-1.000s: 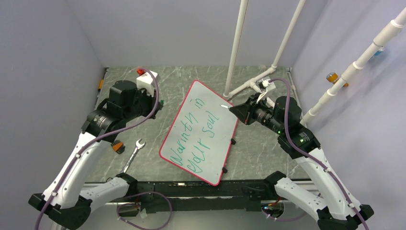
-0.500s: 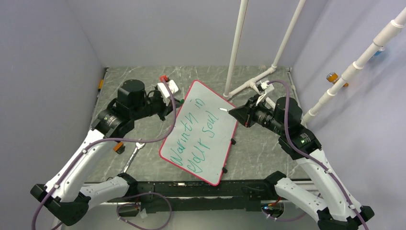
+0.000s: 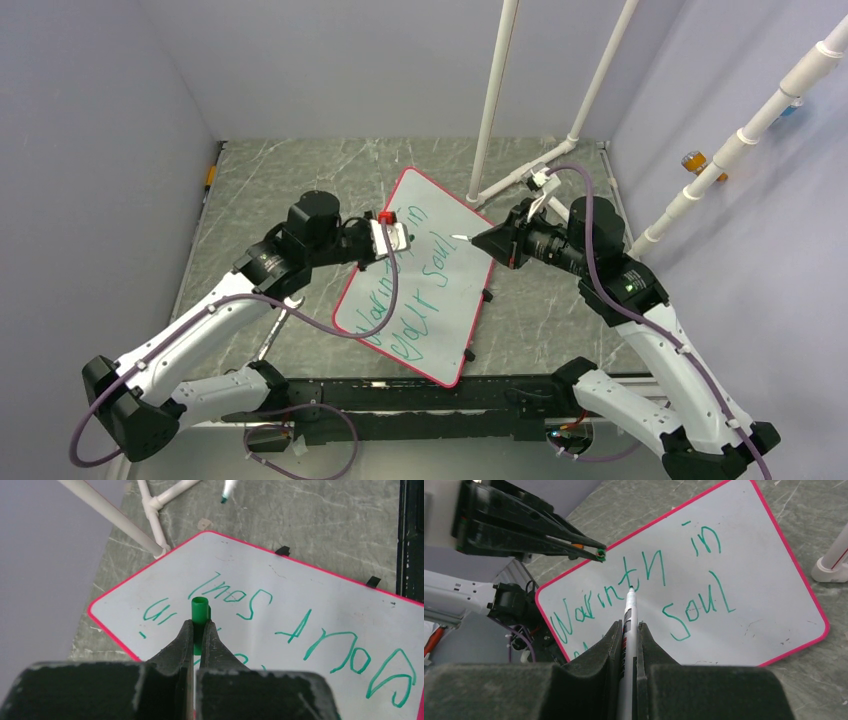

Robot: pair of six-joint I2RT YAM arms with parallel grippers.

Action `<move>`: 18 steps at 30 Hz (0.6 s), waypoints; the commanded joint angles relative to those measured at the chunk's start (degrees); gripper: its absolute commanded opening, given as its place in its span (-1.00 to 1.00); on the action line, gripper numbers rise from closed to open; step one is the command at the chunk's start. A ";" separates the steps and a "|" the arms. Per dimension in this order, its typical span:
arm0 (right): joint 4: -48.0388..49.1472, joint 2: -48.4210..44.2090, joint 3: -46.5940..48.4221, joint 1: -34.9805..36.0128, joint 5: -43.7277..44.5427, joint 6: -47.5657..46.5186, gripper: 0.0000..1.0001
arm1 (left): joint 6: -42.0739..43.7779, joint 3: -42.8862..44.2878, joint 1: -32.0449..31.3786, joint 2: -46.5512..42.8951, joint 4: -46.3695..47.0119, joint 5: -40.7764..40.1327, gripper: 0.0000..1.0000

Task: Write a sentence on the whiteboard
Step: Insert the whiteboard marker without the cap into the pen cap.

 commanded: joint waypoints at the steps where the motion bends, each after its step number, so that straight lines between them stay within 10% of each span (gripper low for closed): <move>1: -0.92 0.47 3.02 -0.09 -3.10 -1.95 -1.00 | 4.15 -4.16 -0.76 -1.07 7.18 2.16 -1.00; 18: 2.19 4.91 4.11 -0.08 -10.63 -0.77 -1.00 | 6.42 -7.54 -2.38 -2.05 8.85 4.91 -1.00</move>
